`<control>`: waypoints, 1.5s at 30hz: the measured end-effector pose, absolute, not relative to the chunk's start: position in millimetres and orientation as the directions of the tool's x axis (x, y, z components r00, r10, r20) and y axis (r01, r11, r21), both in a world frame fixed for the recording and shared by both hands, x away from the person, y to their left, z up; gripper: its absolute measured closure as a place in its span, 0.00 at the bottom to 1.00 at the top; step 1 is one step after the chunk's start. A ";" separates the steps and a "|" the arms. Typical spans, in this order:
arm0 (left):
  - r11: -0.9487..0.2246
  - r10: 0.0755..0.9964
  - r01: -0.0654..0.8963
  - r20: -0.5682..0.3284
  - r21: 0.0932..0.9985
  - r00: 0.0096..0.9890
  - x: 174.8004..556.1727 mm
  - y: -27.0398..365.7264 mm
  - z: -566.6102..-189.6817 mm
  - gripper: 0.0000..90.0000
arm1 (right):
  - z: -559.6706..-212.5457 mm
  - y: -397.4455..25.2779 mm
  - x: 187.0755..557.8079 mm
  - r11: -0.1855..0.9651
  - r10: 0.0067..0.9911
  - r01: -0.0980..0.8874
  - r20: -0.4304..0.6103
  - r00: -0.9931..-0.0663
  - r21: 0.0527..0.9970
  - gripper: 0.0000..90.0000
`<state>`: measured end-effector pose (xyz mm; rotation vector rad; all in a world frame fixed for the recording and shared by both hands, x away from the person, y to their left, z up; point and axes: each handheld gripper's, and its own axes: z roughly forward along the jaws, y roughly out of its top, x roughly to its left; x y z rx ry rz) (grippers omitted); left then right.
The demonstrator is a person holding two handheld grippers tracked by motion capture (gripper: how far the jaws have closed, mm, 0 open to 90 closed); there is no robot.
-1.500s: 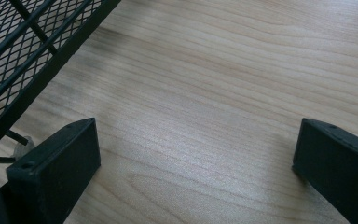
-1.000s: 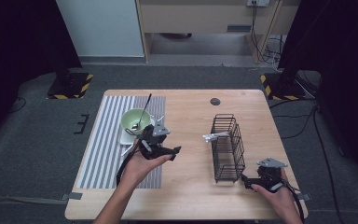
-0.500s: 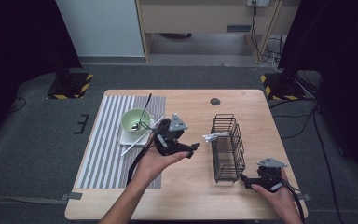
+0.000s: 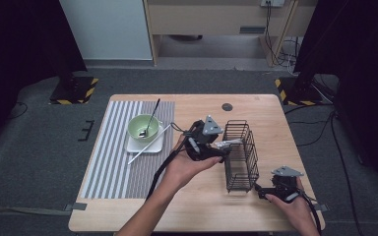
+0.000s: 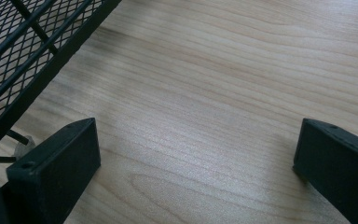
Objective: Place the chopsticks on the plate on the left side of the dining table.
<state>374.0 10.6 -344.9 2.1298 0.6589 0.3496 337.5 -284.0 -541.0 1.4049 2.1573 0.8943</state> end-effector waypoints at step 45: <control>-0.482 0.593 0.351 0.004 0.802 0.805 398.2 8.3 -348.8 0.88 | -541.0 -284.2 337.3 0.286 0.913 0.648 0.003 -0.407 0.706 0.00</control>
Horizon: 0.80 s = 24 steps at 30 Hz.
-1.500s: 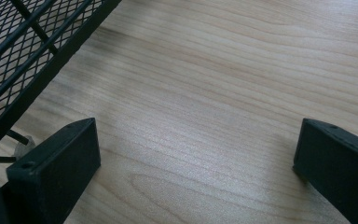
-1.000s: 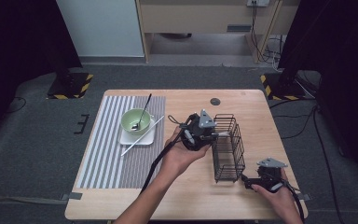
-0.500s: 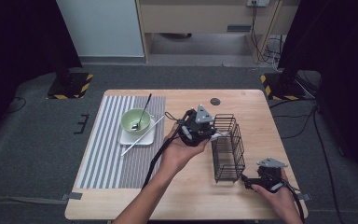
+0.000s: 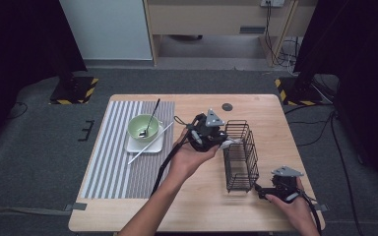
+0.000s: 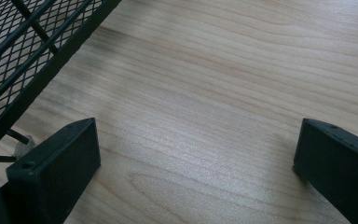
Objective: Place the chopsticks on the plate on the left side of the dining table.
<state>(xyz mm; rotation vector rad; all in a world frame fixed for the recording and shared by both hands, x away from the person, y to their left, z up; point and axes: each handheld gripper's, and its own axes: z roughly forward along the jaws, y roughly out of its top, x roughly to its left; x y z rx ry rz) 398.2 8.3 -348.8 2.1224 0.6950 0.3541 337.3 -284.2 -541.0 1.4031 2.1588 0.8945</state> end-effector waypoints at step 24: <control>-0.462 0.606 0.354 -0.001 0.813 0.795 403.8 -5.7 -355.5 0.92 | -541.0 -284.2 337.4 0.286 0.913 0.648 0.004 -0.407 0.706 0.00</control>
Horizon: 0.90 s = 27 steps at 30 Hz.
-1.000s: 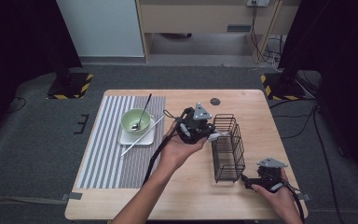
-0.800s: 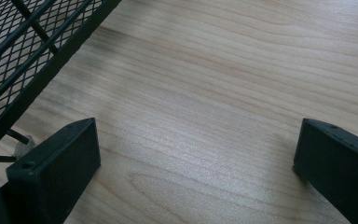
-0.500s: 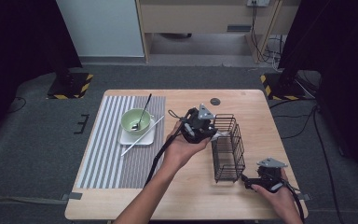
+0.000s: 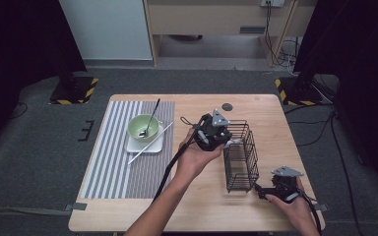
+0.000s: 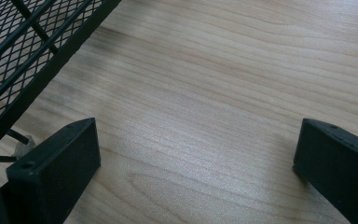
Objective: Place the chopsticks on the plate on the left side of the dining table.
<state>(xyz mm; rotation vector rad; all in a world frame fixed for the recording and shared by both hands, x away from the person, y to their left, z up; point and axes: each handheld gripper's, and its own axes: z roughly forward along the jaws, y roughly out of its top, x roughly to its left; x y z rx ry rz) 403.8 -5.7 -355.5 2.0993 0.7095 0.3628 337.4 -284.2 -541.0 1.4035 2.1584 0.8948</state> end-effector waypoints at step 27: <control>-0.317 0.611 0.327 -0.072 0.890 0.788 415.0 23.8 -334.9 0.92 | -541.0 -284.2 337.4 0.286 0.913 0.648 0.004 -0.407 0.706 0.00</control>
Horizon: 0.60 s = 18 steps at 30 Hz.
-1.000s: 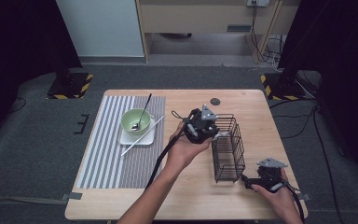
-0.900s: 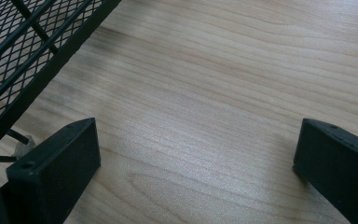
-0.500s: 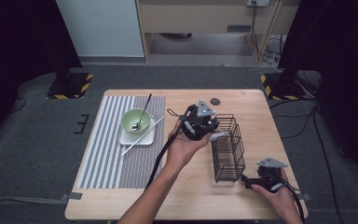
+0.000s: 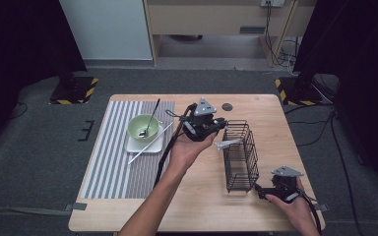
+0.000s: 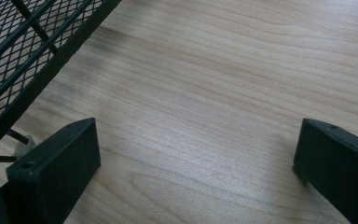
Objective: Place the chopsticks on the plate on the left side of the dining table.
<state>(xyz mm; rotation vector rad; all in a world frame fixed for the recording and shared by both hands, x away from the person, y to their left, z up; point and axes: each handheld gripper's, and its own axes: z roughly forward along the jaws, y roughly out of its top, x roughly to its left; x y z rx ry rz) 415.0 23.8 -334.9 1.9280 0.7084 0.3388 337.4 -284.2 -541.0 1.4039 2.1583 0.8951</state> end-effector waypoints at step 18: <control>-0.293 0.612 0.325 -0.085 0.899 0.786 420.5 37.8 -329.7 0.92 | -541.0 -284.3 337.5 0.287 0.913 0.648 0.004 -0.408 0.706 0.00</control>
